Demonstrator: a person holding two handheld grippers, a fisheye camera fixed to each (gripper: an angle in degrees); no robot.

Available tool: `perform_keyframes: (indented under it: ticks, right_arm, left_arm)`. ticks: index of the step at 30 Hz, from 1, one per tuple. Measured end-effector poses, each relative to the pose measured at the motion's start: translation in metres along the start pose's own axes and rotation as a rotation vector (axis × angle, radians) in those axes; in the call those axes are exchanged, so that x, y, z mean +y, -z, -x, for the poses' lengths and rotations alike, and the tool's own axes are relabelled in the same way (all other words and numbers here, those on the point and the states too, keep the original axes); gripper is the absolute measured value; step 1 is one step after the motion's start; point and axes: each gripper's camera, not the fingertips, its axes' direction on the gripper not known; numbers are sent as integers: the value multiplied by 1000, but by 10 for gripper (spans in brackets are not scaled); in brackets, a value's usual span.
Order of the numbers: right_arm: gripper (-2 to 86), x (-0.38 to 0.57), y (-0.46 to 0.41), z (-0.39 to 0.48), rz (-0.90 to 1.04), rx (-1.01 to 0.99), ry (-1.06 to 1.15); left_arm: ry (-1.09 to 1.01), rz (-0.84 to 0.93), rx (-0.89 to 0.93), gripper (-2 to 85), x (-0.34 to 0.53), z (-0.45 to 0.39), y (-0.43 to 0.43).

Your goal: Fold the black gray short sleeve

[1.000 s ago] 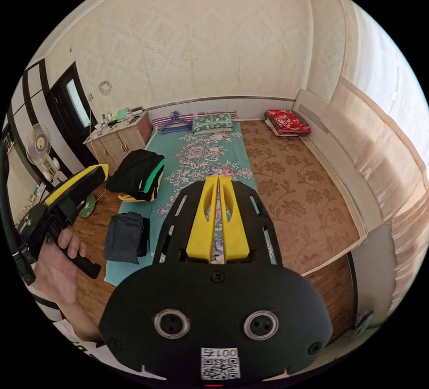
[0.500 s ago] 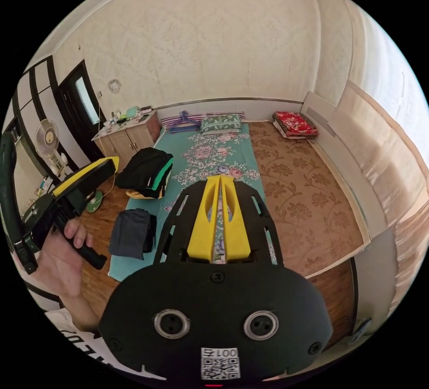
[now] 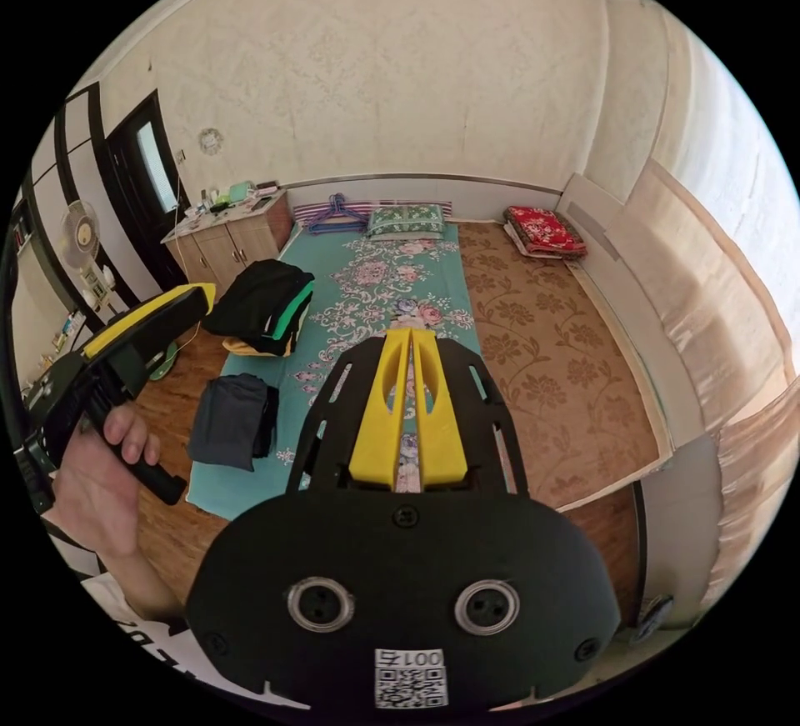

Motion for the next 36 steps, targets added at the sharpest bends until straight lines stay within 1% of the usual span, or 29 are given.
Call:
perform_keyframes:
  ticks: [9,14,25,36]
  right_arm:
    - [4,-2,-1,4,1,-32,5]
    - [4,-2,-3,4,9,-87,3]
    - [3,-5,-8,17,-9,-53,40]
    - [4,-6,-15,23,-8,-46,35]
  left_arm:
    - [-10,4,-33,-10,-4,16,-9]
    - [-2,3,-40,-10,-5,27,-11]
    - [21,-1,-52,-10,-12,47,-13]
    - [8,9,-49,-10,-16,44,-11]
